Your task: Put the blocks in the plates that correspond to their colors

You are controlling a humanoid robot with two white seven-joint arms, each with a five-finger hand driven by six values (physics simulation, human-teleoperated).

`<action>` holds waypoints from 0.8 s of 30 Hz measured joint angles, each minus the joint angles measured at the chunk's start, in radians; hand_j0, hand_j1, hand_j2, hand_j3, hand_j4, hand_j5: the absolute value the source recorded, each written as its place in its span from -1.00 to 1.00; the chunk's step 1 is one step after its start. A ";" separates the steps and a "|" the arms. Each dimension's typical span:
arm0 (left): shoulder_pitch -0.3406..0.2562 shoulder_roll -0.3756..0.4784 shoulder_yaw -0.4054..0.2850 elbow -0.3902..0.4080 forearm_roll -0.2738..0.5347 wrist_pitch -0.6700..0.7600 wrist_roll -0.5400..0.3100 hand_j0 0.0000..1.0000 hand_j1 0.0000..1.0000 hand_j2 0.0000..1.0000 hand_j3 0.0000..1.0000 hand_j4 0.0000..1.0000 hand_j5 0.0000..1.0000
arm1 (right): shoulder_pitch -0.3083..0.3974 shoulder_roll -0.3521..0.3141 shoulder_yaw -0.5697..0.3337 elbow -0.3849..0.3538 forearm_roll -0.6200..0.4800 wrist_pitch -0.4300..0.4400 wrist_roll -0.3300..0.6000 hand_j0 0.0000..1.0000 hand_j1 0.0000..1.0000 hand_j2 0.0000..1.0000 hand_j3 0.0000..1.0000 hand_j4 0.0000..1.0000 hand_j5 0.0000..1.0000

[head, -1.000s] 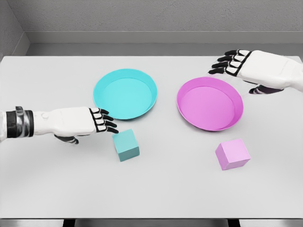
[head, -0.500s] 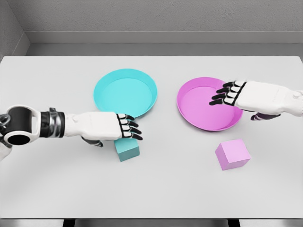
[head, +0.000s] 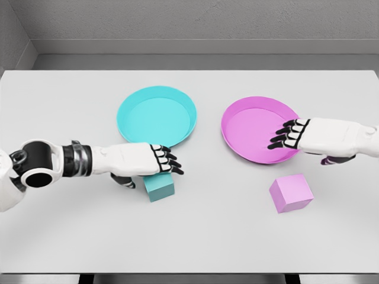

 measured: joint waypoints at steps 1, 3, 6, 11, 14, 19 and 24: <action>0.000 -0.002 -0.002 0.000 0.001 0.002 0.000 1.00 1.00 1.00 1.00 1.00 1.00 | -0.006 -0.006 0.007 0.000 -0.001 0.000 0.000 1.00 1.00 1.00 1.00 1.00 1.00; 0.000 -0.005 -0.005 -0.001 0.001 0.003 0.002 1.00 1.00 1.00 1.00 1.00 1.00 | -0.047 -0.012 0.034 0.002 -0.004 0.001 0.000 1.00 1.00 1.00 1.00 1.00 1.00; 0.000 -0.007 -0.007 -0.001 0.001 0.004 0.003 0.83 0.83 0.83 0.83 0.83 0.83 | -0.197 -0.039 0.069 0.066 -0.044 -0.002 0.000 1.00 1.00 1.00 1.00 1.00 1.00; -0.005 -0.008 -0.012 -0.006 0.001 -0.001 0.003 0.66 0.66 0.66 0.66 0.66 0.66 | -0.564 -0.123 0.442 0.097 -0.096 0.002 0.000 1.00 1.00 1.00 1.00 1.00 1.00; -0.008 -0.008 -0.013 -0.009 0.001 -0.004 0.003 0.66 0.66 0.66 0.66 0.66 0.66 | -0.564 -0.158 0.565 0.048 -0.099 0.000 0.000 1.00 1.00 1.00 1.00 1.00 1.00; -0.008 -0.008 -0.013 -0.011 0.000 -0.021 0.003 0.19 0.19 0.19 0.19 0.19 0.19 | -0.540 -0.176 0.650 0.009 -0.098 0.000 0.000 1.00 1.00 1.00 1.00 1.00 1.00; -0.018 -0.008 -0.014 -0.012 0.000 -0.041 0.002 -0.10 -0.10 -0.10 -0.10 -0.10 -0.10 | -0.540 -0.143 0.673 0.001 -0.098 0.000 0.000 1.00 1.00 1.00 1.00 1.00 1.00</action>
